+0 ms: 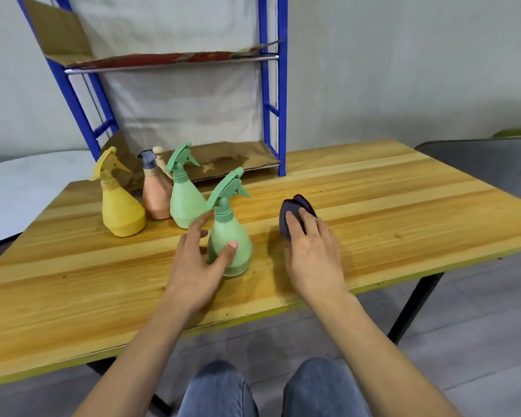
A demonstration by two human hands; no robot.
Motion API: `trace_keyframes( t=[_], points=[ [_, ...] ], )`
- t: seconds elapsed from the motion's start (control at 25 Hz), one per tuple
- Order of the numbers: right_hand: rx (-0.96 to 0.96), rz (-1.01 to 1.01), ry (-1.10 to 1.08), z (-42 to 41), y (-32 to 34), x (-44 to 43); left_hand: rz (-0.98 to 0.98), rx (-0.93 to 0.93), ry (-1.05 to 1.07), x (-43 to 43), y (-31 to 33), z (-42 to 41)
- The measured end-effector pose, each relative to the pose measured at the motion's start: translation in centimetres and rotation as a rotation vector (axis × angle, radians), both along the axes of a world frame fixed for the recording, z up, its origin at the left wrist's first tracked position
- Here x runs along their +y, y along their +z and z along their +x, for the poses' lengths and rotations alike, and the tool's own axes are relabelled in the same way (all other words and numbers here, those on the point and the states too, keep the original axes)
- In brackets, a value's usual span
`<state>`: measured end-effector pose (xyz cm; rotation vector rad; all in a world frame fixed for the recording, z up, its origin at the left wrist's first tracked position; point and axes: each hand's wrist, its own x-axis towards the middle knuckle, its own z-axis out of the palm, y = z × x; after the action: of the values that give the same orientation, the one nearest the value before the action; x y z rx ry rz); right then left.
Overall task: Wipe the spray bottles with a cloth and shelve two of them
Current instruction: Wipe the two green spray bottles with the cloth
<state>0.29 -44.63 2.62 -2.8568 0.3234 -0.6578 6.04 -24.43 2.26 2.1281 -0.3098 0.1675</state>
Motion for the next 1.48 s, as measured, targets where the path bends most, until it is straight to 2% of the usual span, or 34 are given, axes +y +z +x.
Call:
trace_keyframes(
  t=[0.08,0.16,0.36,0.64,1.0,1.28,1.48],
  points=[
    [0.121,-0.059,0.002,0.8,0.1,-1.6,0.074,0.020,-0.102,0.5,-0.1,-0.5],
    [0.142,-0.080,0.034,1.5,-0.5,-3.0,0.087,-0.008,-0.142,0.1,-0.4,-0.8],
    [0.190,0.171,0.130,3.1,-2.4,-5.5,0.071,-0.039,-0.058,-2.8,-0.9,1.3],
    [0.090,0.249,0.040,4.6,-3.3,-5.6,0.136,-0.097,-0.031,-9.7,-1.0,8.0],
    [0.114,0.252,0.045,4.7,-2.9,-5.6,0.100,-0.058,-0.008,-16.0,-0.7,14.4],
    [0.139,0.294,0.052,4.6,-2.6,-5.4,0.081,-0.002,-0.078,-12.9,-0.2,13.1],
    [0.153,0.285,0.126,5.3,-2.4,-2.8,0.103,-0.127,0.091,-5.0,-0.1,9.5]
  ],
)
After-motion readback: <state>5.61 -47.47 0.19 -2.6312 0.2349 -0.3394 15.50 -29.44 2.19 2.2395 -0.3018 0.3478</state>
